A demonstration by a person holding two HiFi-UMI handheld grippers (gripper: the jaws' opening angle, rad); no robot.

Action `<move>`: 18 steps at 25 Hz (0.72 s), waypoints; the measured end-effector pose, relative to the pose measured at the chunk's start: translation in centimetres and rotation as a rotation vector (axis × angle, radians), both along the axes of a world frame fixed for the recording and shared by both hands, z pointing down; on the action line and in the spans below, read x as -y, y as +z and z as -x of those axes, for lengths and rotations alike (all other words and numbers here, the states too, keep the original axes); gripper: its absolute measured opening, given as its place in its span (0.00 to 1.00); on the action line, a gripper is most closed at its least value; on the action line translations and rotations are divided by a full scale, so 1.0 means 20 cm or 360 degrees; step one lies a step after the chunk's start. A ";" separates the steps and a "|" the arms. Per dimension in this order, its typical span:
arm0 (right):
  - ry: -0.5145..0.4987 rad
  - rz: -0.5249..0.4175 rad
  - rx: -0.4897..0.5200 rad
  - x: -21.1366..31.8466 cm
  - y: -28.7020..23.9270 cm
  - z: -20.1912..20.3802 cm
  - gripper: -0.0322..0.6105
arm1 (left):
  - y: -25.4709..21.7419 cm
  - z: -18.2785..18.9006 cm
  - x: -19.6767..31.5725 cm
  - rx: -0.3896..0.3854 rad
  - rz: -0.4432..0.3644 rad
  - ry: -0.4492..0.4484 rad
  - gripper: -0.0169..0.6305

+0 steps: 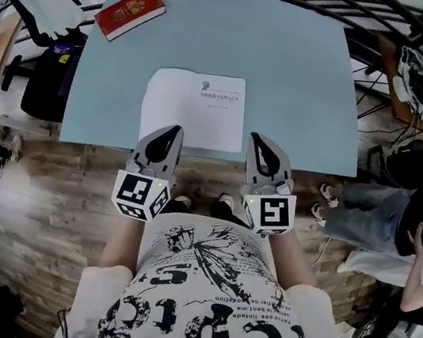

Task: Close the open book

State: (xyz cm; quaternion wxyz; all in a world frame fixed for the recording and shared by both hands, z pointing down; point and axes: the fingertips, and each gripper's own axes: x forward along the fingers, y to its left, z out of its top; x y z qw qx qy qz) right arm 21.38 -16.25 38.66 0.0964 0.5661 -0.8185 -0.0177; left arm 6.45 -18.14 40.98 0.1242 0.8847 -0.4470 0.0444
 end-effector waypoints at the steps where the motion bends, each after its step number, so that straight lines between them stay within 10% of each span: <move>1: -0.0055 0.0007 -0.0003 0.02 0.02 0.00 0.07 | 0.03 0.01 0.00 -0.0036 0.0011 -0.0061 0.05; 14: -0.0488 0.0228 -0.0010 0.13 0.35 0.06 0.07 | 0.73 0.29 -0.08 -0.1211 0.0588 -0.0774 0.07; 18: -0.0561 0.0292 -0.0002 0.15 0.45 0.11 0.07 | 0.83 0.30 -0.07 -0.1682 0.0631 -0.0779 0.26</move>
